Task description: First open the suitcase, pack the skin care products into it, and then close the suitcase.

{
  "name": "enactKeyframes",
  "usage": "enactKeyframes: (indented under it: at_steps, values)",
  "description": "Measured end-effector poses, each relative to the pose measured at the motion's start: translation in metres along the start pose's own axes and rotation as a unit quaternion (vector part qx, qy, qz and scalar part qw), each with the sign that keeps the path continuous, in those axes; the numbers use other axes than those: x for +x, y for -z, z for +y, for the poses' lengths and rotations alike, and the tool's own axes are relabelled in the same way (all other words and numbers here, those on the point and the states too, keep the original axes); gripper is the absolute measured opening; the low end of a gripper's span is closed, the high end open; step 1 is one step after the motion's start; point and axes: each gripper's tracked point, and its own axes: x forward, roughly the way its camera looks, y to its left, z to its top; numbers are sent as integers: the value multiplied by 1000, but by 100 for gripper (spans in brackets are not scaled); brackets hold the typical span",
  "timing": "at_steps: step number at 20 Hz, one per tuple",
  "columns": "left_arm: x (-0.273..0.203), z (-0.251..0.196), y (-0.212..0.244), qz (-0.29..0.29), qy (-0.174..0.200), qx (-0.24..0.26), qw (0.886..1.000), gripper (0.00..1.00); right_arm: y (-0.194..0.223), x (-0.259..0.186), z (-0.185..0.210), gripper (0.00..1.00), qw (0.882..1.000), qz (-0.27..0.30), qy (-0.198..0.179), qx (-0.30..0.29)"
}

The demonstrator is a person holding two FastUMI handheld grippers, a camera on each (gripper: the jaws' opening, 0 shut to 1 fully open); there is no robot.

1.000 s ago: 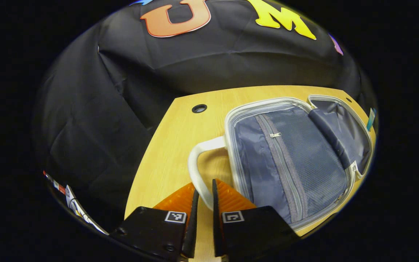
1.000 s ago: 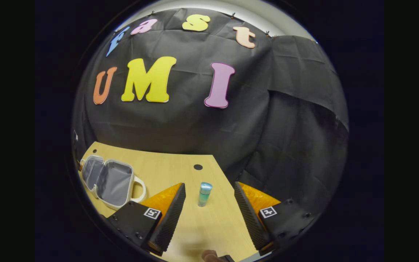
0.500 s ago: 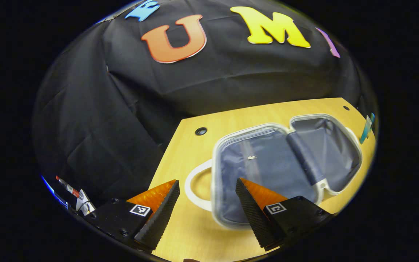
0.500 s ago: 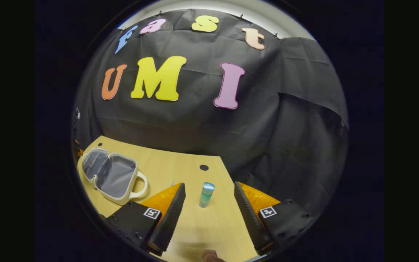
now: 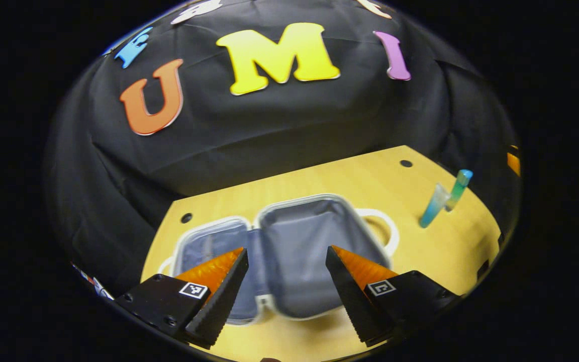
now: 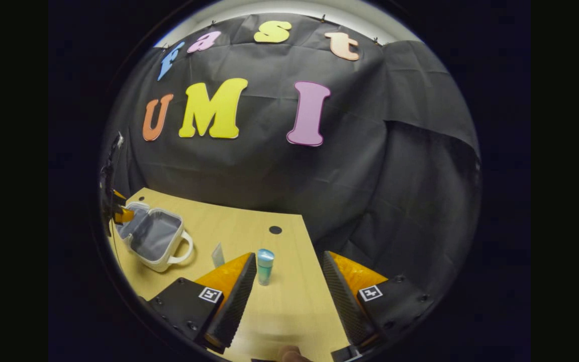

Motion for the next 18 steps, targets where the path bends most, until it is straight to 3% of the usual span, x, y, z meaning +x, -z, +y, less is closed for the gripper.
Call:
enactKeyframes:
  at_steps: [8, 13, 18]
  values:
    - [29, -191, -17, -2, 114, 1, 993, 99, 21, 11, -74, 80, 1000, 18, 17, 7]
    - [52, -279, 6, 19, 200, -56, 978, 100, 39, 15, -90, 80, 999, 40, 8, 2]
    - [98, -307, 18, 29, 199, -66, 977, 100, 60, 19, -96, 78, 998, 64, -2, -28]
